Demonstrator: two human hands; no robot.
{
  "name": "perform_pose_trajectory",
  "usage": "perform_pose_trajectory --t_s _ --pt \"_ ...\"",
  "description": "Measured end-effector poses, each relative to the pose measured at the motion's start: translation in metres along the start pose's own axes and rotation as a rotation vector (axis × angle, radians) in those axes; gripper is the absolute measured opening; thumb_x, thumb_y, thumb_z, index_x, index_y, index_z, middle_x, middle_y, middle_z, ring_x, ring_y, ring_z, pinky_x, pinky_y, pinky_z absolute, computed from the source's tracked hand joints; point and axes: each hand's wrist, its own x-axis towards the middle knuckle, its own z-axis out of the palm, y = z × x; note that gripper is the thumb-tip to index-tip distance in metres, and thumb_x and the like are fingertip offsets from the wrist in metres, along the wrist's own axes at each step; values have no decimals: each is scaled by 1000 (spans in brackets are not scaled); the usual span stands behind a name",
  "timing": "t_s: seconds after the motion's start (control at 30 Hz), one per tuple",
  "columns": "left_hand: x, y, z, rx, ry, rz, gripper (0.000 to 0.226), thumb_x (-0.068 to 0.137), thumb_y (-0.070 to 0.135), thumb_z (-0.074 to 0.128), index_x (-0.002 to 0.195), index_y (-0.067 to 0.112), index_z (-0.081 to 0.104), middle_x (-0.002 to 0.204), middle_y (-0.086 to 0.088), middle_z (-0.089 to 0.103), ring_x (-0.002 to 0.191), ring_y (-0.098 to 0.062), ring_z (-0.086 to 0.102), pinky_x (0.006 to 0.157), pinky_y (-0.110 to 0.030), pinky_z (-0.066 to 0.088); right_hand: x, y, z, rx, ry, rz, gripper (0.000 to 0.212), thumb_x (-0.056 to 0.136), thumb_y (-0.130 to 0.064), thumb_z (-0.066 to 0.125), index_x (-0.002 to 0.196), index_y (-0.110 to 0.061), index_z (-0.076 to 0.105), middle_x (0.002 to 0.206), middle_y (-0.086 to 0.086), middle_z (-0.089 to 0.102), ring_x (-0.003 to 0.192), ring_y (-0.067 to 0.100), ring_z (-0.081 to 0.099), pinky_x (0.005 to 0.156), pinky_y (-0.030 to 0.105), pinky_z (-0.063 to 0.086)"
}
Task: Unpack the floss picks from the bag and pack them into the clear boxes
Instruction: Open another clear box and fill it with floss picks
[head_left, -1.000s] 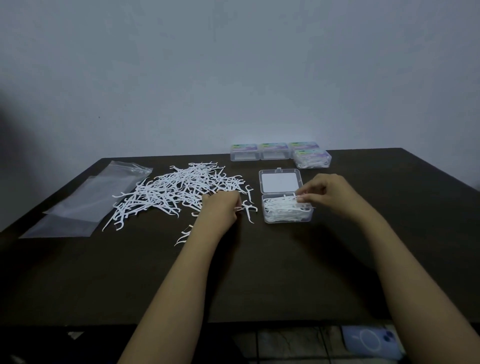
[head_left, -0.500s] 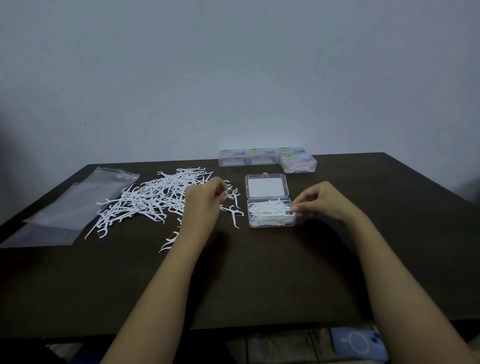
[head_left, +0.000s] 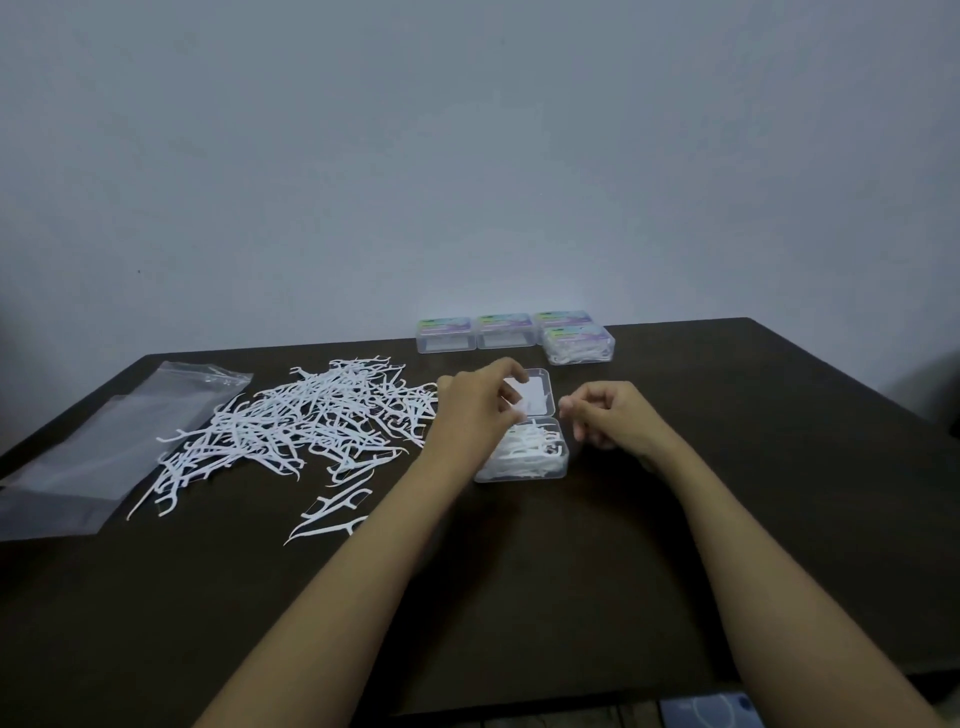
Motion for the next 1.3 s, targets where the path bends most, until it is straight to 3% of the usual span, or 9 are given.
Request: perform_pose_trajectory --t_s 0.1,0.23,0.37,0.43,0.53,0.63,0.9,1.07,1.3 --pt "-1 -4 -1 84 -29 -15 49 73 21 76 117 23 55 101 4 67 87 -11 66 87 -19 20 6 4 1 19 16 -8 28 95 -27 47 75 -10 59 56 7 54 36 2 38 37 14 28" --pt "-3 -18 -13 -29 -5 -25 44 70 20 79 111 20 61 83 9 61 79 -13 67 97 -45 43 9 4 3 -40 18 -75 25 95 -25 46 82 -11 61 62 6 55 41 2 41 40 12 32" --pt "-11 -35 -24 -54 55 -37 24 74 21 76 96 17 66 76 9 64 73 -10 65 90 -46 47 10 3 8 -210 -22 -160 23 93 -30 49 102 -18 67 91 -8 61 78 0 53 68 11 41" --pt "-16 -42 -26 -47 39 -33 20 77 24 73 96 17 68 81 8 66 78 -11 65 91 -45 47 9 2 10 -312 -80 -180 37 92 -40 46 107 -14 68 81 -4 53 75 7 48 68 12 36" --pt "-23 -43 -22 112 -80 9 25 85 36 62 105 23 68 100 6 67 95 -12 58 98 -43 38 8 4 12 -350 -106 -208 52 89 -50 42 100 -8 71 72 16 47 69 8 45 65 13 34" --pt "-28 -41 -12 264 -145 22 36 89 46 52 120 32 60 120 4 51 116 -11 40 96 -30 24 10 7 12 -298 -39 -166 33 97 -35 38 88 -27 69 91 -1 52 82 2 49 85 24 41" --pt "-33 -45 -4 293 -169 9 36 92 48 44 125 39 53 121 5 41 120 -10 32 90 -27 14 9 4 16 -254 26 -205 44 98 -33 36 65 -25 64 82 -3 48 76 7 49 80 35 44" --pt "-34 -44 2 233 -155 -34 34 94 44 41 128 47 47 128 6 38 122 -11 31 98 -33 16 7 -1 28 -260 -41 -151 34 97 -38 34 96 -25 66 92 -7 36 89 -1 42 86 21 33" --pt "-33 -49 -18 151 54 -180 47 93 41 46 138 45 32 133 2 37 126 -14 35 104 -39 19 3 -7 31 -306 -4 -189 36 97 -39 32 92 -23 64 102 2 39 86 -3 42 72 6 31"
